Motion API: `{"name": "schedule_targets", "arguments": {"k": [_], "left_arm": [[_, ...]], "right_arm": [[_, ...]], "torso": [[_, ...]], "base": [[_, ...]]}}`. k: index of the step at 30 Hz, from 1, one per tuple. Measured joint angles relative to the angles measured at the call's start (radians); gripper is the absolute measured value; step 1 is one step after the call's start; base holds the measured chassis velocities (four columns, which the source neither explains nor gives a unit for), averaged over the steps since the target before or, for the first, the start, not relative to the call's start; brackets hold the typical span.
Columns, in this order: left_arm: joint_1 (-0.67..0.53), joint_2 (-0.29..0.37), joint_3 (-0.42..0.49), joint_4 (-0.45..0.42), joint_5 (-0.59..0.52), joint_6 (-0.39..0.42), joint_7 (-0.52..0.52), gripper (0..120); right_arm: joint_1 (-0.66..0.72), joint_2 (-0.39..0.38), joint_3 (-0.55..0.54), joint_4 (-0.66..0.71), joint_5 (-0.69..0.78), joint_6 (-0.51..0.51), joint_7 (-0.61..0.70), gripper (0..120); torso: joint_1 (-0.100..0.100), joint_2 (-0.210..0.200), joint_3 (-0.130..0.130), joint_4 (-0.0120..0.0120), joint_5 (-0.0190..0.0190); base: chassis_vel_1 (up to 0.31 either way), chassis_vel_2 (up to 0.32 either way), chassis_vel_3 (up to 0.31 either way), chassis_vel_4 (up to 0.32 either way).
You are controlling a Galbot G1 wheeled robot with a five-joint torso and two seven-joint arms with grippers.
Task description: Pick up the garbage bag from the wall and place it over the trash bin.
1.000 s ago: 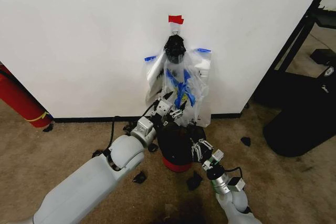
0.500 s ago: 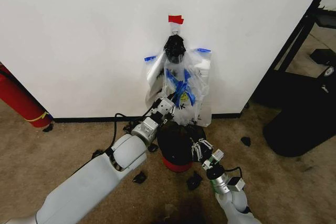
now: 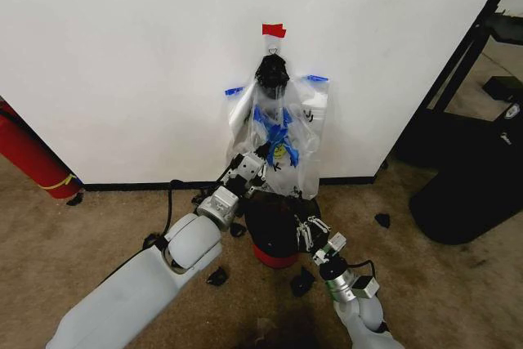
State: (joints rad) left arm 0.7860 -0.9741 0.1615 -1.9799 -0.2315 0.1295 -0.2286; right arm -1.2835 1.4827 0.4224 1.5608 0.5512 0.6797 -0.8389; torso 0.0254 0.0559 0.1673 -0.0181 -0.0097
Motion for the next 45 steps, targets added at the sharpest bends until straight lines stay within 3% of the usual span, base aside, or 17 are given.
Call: {"name": "schedule_targets", "arguments": {"k": [7, 13, 16, 26, 30, 32, 36, 42, 45], "left_arm": [[0.044, -0.033, -0.041, -0.015, -0.136, -0.098, 0.029, 0], [0.099, -0.101, -0.092, -0.031, -0.333, -0.193, 0.092, 0], [0.106, -0.110, -0.096, -0.027, -0.352, -0.200, 0.096, 0], [0.126, -0.129, -0.110, 0.016, -0.339, -0.215, 0.109, 0], [0.138, -0.137, -0.111, 0.022, -0.322, -0.215, 0.113, 0], [0.149, -0.144, -0.111, 0.023, -0.309, -0.215, 0.115, 0], [0.159, -0.161, -0.111, 0.024, -0.289, -0.215, 0.121, 0], [0.161, -0.175, -0.110, 0.034, -0.278, -0.214, 0.124, 0], [0.161, -0.177, -0.109, 0.038, -0.273, -0.214, 0.125, 0]], "right_arm": [[0.000, 0.001, 0.007, -0.011, -0.001, 0.007, 0.024, 0], [-0.019, -0.039, 0.018, 0.001, 0.017, 0.020, 0.005, 0], [-0.025, -0.049, 0.020, 0.006, 0.023, 0.024, -0.012, 0], [-0.091, -0.118, 0.030, 0.129, 0.135, 0.012, -0.123, 36], [-0.084, -0.137, 0.033, 0.192, 0.144, -0.010, 0.019, 48], [-0.059, -0.152, 0.028, 0.217, 0.075, -0.023, 0.206, 58], [0.017, -0.198, 0.013, 0.195, -0.079, -0.060, 0.441, 75], [0.131, -0.272, -0.007, 0.123, -0.219, -0.093, 0.519, 95], [0.169, -0.303, -0.023, 0.109, -0.231, -0.110, 0.527, 99]], "torso": [[0.000, 0.000, 0.000, 0.0001, 0.0001], [0.000, 0.000, 0.000, 0.0000, 0.0001], [0.000, 0.000, 0.000, 0.0000, 0.0001], [0.000, 0.000, 0.000, -0.0001, 0.0000], [0.000, 0.000, 0.000, -0.0001, 0.0000], [0.000, 0.000, 0.000, 0.0000, 0.0001], [0.000, 0.000, 0.000, 0.0001, 0.0001], [0.000, 0.000, 0.000, 0.0002, 0.0002], [0.000, 0.000, 0.000, 0.0000, 0.0000]], "base": [[0.000, 0.000, 0.000, 0.000], [0.000, 0.000, 0.000, 0.000], [0.000, 0.000, 0.000, 0.000], [0.000, 0.000, 0.000, 0.000], [0.000, 0.000, 0.000, 0.000], [0.000, 0.000, 0.000, 0.000], [0.000, 0.000, 0.000, 0.000], [0.000, 0.000, 0.000, 0.000], [0.000, 0.000, 0.000, 0.000]]}}
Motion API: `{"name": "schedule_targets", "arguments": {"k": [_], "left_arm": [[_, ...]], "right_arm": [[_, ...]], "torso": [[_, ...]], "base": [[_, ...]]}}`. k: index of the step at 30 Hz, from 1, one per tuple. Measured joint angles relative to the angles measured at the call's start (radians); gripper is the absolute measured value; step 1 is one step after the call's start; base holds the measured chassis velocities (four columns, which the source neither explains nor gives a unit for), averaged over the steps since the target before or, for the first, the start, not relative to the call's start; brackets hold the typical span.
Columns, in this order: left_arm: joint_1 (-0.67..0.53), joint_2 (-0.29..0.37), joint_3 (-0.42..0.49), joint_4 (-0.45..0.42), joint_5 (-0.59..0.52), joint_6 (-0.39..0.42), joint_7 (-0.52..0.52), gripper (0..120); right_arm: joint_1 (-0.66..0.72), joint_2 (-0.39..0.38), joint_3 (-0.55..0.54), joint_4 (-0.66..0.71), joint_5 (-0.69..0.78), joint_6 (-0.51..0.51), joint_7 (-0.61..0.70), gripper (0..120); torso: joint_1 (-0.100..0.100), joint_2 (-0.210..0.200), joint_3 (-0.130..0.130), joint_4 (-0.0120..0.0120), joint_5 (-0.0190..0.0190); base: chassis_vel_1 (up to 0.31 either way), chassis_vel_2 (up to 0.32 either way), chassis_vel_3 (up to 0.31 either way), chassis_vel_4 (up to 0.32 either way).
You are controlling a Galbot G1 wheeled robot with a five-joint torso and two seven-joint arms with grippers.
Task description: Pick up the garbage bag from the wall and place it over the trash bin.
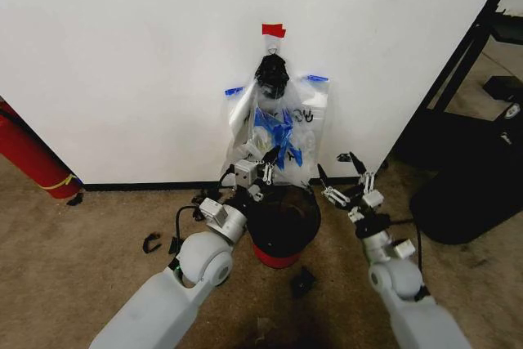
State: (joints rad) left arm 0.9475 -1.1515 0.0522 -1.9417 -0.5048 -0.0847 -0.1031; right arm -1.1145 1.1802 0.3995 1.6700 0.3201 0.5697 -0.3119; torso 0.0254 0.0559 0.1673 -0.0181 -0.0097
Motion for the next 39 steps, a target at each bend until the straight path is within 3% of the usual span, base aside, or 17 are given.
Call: {"name": "schedule_targets", "arguments": {"k": [11, 20, 25, 31, 39], "left_arm": [[0.004, -0.010, 0.005, 0.003, 0.017, 0.007, 0.003, 0], [0.003, -0.023, 0.012, 0.005, 0.029, 0.013, 0.004, 0], [0.007, -0.021, 0.011, 0.005, 0.032, 0.013, 0.005, 0], [0.007, -0.013, 0.004, 0.003, 0.029, 0.012, 0.005, 0], [0.010, -0.001, -0.005, 0.001, 0.025, 0.007, 0.004, 0]], "right_arm": [[0.138, -0.043, -0.088, -0.129, -0.135, -0.002, 0.001, 100], [0.260, -0.028, -0.125, -0.220, -0.380, -0.004, 0.011, 100], [0.298, -0.016, -0.126, -0.238, -0.515, -0.015, 0.010, 88], [0.325, 0.032, -0.111, -0.253, -0.778, -0.030, 0.015, 68], [0.311, 0.047, -0.105, -0.246, -0.812, -0.075, 0.061, 41]], "torso": [[0.000, 0.000, 0.000, 0.0000, 0.0001], [0.000, 0.000, 0.000, 0.0000, 0.0000], [0.000, 0.000, 0.000, 0.0000, -0.0001], [0.000, 0.000, 0.000, 0.0001, -0.0001], [0.000, 0.000, 0.000, 0.0000, -0.0001]], "base": [[0.000, 0.000, 0.000, 0.000], [0.000, 0.000, 0.000, 0.000], [0.000, 0.000, 0.000, 0.000], [0.000, 0.000, 0.000, 0.000], [0.000, 0.000, 0.000, 0.000]]}}
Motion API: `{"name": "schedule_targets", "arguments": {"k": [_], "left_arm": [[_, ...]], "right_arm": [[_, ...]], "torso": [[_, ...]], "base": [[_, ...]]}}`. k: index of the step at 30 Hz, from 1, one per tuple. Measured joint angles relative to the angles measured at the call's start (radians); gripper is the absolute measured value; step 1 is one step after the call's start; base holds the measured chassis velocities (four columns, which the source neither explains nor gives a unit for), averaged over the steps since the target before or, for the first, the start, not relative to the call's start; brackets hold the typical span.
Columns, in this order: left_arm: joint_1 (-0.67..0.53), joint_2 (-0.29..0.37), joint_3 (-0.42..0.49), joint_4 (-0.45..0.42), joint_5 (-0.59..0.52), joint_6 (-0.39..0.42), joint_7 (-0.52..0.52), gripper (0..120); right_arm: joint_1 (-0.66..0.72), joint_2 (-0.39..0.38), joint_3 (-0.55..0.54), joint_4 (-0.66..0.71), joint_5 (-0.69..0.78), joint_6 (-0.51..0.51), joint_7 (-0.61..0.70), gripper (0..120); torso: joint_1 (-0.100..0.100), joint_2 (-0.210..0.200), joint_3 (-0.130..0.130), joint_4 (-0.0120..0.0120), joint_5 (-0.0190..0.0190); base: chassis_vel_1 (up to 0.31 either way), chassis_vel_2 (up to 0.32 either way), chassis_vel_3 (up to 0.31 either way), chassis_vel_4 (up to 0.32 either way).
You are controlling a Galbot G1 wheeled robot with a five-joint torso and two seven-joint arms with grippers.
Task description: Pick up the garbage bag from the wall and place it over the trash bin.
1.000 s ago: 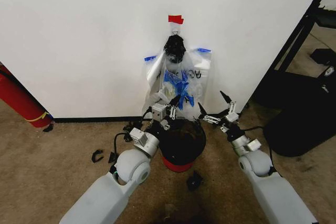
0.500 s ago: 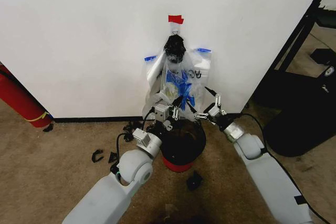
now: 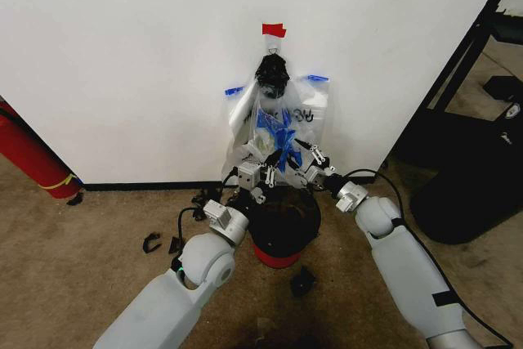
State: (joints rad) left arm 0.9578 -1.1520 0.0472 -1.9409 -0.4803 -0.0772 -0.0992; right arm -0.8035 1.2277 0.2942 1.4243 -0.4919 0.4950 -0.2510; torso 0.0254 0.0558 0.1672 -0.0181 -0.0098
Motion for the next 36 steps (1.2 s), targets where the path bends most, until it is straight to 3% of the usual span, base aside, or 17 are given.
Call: {"name": "schedule_targets", "arguments": {"k": [3, 5, 7, 13, 15, 17, 20, 22, 27, 36], "left_arm": [[0.001, 0.003, -0.001, 0.000, -0.001, 0.000, 0.000, 0], [0.001, 0.003, -0.001, 0.000, -0.002, 0.000, 0.000, 0], [0.001, 0.002, -0.001, 0.000, -0.002, -0.001, 0.000, 0], [0.001, -0.001, 0.000, 0.000, -0.002, -0.001, 0.000, 0], [0.006, -0.002, 0.000, -0.002, 0.000, -0.002, -0.001, 0], [0.009, -0.003, -0.002, -0.003, 0.001, -0.003, -0.001, 0], [0.083, -0.013, -0.044, -0.027, 0.025, -0.035, -0.003, 0], [0.148, -0.029, -0.082, -0.045, 0.042, -0.054, -0.004, 0], [0.262, -0.063, -0.140, -0.077, 0.081, -0.084, -0.025, 0], [0.395, -0.077, -0.190, -0.134, 0.134, -0.124, -0.082, 0]], "right_arm": [[-0.016, -0.003, 0.003, 0.012, 0.008, -0.019, 0.032, 29], [-0.019, -0.004, 0.003, 0.015, 0.011, -0.022, 0.037, 27], [-0.034, -0.010, 0.004, 0.025, 0.036, -0.032, 0.059, 13], [-0.061, -0.024, 0.003, 0.043, 0.110, -0.047, 0.088, 0], [-0.105, -0.044, -0.001, 0.074, 0.243, -0.053, 0.120, 0], [-0.115, -0.047, -0.002, 0.081, 0.274, -0.053, 0.124, 0], [-0.226, -0.068, -0.012, 0.186, 0.634, -0.019, 0.131, 0], [-0.290, -0.064, 0.011, 0.243, 0.753, 0.013, 0.112, 0], [-0.426, -0.045, 0.069, 0.303, 0.802, 0.064, 0.091, 0], [-0.592, -0.014, 0.138, 0.310, 0.746, 0.188, 0.067, 0]], "torso": [[0.000, 0.000, 0.000, 0.0000, 0.0000], [0.000, 0.000, 0.000, 0.0000, 0.0000], [0.000, 0.000, 0.000, 0.0001, 0.0000], [0.000, 0.000, 0.000, 0.0000, 0.0000], [0.000, 0.000, 0.000, -0.0001, 0.0000], [0.000, 0.000, 0.000, -0.0002, 0.0001], [0.000, 0.000, 0.000, 0.0000, 0.0002], [0.000, 0.000, 0.000, 0.0000, 0.0001], [0.000, 0.000, 0.000, 0.0000, 0.0000], [0.000, 0.000, 0.000, -0.0002, 0.0001]], "base": [[0.000, 0.000, 0.000, 0.000], [0.000, 0.000, 0.000, 0.000], [0.000, 0.000, 0.000, 0.000], [0.000, 0.000, 0.000, 0.000], [0.000, 0.000, 0.000, 0.000], [0.000, 0.000, 0.000, 0.000], [0.000, 0.000, 0.000, 0.000], [0.000, 0.000, 0.000, 0.000], [0.000, 0.000, 0.000, 0.000], [0.000, 0.000, 0.000, 0.000]]}}
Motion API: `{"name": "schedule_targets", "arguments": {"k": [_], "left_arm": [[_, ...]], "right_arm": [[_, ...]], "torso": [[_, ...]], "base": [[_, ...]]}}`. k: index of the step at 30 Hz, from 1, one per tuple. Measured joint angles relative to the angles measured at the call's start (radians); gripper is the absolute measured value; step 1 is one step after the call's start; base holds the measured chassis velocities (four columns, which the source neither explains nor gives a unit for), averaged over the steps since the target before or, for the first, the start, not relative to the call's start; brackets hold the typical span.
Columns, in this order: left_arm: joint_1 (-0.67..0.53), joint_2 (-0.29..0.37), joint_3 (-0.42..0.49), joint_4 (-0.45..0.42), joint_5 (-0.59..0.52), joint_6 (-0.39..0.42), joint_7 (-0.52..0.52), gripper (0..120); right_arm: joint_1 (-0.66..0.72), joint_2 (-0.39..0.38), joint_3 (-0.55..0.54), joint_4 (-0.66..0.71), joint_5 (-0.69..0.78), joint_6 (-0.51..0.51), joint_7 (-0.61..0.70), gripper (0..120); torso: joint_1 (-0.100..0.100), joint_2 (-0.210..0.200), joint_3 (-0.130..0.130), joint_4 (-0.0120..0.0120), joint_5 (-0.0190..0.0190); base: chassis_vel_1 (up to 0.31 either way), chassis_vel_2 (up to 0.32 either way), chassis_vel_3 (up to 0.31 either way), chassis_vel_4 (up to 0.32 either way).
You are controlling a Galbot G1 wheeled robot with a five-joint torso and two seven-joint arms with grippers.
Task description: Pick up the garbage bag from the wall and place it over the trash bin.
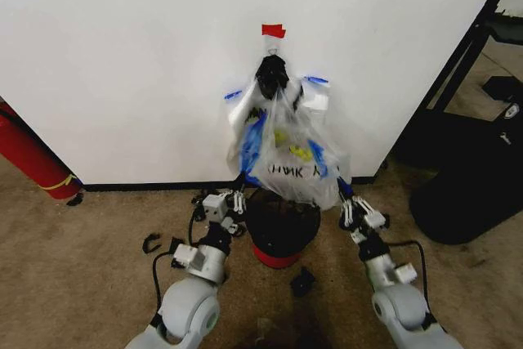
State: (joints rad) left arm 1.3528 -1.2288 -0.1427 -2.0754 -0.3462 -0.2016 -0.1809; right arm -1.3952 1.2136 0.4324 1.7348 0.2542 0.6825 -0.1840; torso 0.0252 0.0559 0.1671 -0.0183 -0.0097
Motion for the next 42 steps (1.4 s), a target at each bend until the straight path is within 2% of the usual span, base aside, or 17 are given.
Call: {"name": "schedule_targets", "arguments": {"k": [7, 16, 23, 31, 36, 42], "left_arm": [[0.061, -0.004, -0.010, -0.029, 0.051, -0.039, -0.004, 0], [0.104, -0.007, -0.025, -0.055, 0.080, -0.060, -0.027, 0], [0.144, -0.006, 0.010, -0.051, 0.126, 0.002, -0.099, 0], [0.172, -0.009, 0.043, -0.062, 0.100, 0.024, -0.104, 0], [0.204, 0.024, 0.035, -0.174, 0.078, 0.056, -0.106, 0], [0.225, 0.040, 0.024, -0.230, 0.076, 0.058, -0.106, 0]], "right_arm": [[-0.031, 0.019, 0.019, -0.001, -0.044, 0.094, -0.021, 0], [-0.020, 0.060, 0.003, -0.048, -0.087, 0.139, -0.036, 0], [0.003, 0.077, -0.012, -0.098, -0.135, 0.137, -0.022, 0], [0.002, 0.063, 0.012, -0.078, -0.178, 0.135, -0.037, 0], [-0.034, 0.025, 0.033, 0.028, 0.020, 0.141, -0.226, 0], [-0.062, 0.019, 0.063, 0.090, 0.068, 0.141, -0.257, 0]], "torso": [[0.000, 0.000, 0.000, 0.0002, -0.0001], [0.000, 0.000, 0.000, 0.0002, -0.0001], [0.000, 0.000, 0.000, 0.0003, 0.0000], [0.000, 0.000, 0.000, 0.0002, -0.0001], [0.000, 0.000, 0.000, 0.0002, -0.0001], [0.000, 0.000, 0.000, 0.0002, -0.0001]], "base": [[0.000, 0.000, 0.000, 0.000], [0.000, 0.000, 0.000, 0.000], [0.000, 0.000, 0.000, 0.000], [0.000, 0.000, 0.000, 0.000], [0.000, 0.000, 0.000, 0.000], [0.000, 0.000, 0.000, 0.000]]}}
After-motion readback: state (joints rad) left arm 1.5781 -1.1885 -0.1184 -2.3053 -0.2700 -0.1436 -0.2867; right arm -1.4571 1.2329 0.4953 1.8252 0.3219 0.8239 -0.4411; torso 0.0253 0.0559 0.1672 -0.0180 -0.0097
